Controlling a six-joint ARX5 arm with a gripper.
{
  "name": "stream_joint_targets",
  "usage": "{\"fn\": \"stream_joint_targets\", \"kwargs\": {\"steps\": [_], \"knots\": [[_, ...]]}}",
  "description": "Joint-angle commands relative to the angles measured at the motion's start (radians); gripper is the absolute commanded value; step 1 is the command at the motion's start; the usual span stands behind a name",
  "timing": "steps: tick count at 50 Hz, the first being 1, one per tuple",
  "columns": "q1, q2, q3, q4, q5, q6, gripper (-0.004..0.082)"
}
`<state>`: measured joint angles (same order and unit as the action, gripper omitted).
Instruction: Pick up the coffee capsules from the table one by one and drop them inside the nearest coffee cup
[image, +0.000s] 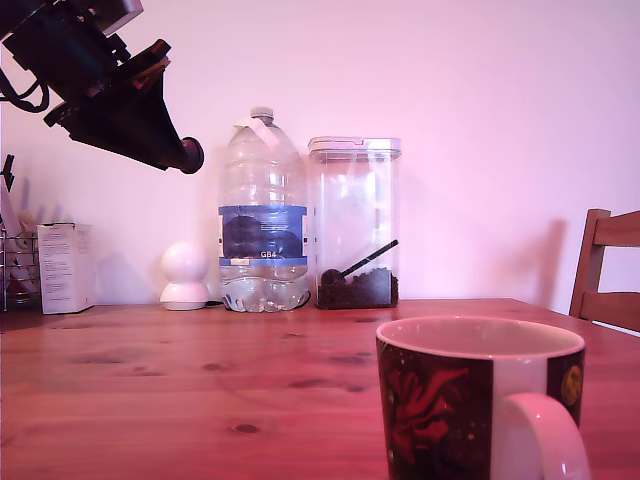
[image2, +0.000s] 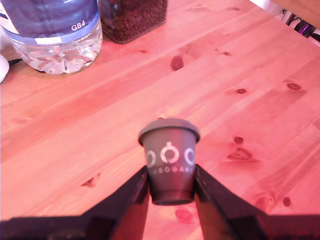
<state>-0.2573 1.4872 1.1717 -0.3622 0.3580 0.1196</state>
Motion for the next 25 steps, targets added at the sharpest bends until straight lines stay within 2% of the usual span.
{"fn": "stream_joint_targets", "kwargs": {"steps": [1,15,19,25], "knots": [[0.006,0.011,-0.012,0.048,-0.006,-0.007,0.0183],[0.006,0.005,-0.012,0.050,-0.006,-0.005,0.0183],[0.006,0.003,-0.012,0.050,-0.006,0.016,0.0183],[0.006,-0.021,-0.012,0.049,0.003,0.021,0.0183]]}}
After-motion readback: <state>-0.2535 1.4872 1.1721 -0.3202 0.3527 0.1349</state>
